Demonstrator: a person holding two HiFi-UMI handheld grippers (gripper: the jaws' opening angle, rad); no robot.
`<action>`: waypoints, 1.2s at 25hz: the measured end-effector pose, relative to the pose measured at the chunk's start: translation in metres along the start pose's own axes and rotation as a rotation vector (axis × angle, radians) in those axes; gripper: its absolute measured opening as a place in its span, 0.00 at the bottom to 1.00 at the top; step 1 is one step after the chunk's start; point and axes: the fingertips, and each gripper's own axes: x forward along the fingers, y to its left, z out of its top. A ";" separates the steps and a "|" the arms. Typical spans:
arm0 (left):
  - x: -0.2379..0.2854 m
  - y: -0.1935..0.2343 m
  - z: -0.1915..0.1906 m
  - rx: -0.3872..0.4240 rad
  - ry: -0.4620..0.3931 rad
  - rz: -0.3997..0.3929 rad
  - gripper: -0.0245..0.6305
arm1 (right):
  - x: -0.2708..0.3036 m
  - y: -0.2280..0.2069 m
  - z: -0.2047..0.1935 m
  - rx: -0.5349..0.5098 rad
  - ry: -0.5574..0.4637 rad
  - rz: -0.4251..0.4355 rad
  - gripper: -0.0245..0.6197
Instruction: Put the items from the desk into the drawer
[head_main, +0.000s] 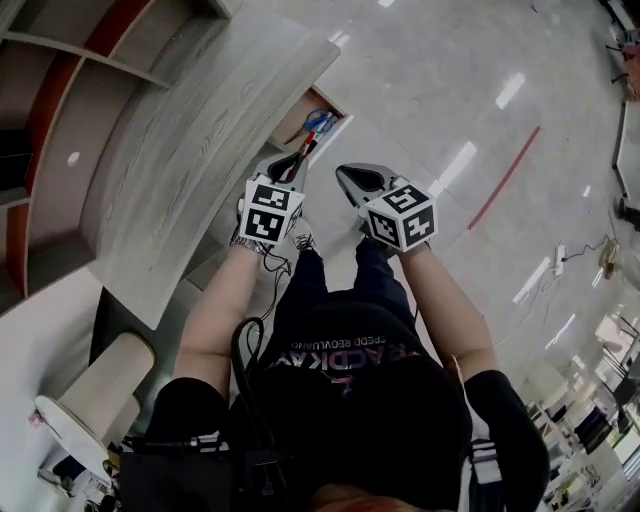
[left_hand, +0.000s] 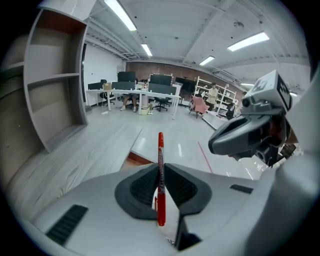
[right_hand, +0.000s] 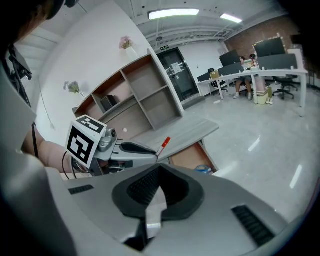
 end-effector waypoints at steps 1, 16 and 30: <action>0.004 0.000 -0.002 -0.006 0.004 0.003 0.11 | 0.002 -0.002 -0.003 0.008 0.003 0.003 0.06; 0.071 0.028 -0.032 -0.080 0.035 0.084 0.11 | 0.043 -0.047 -0.036 0.082 0.048 0.035 0.06; 0.118 0.047 -0.058 -0.138 0.088 0.145 0.11 | 0.061 -0.070 -0.057 0.120 0.098 0.076 0.06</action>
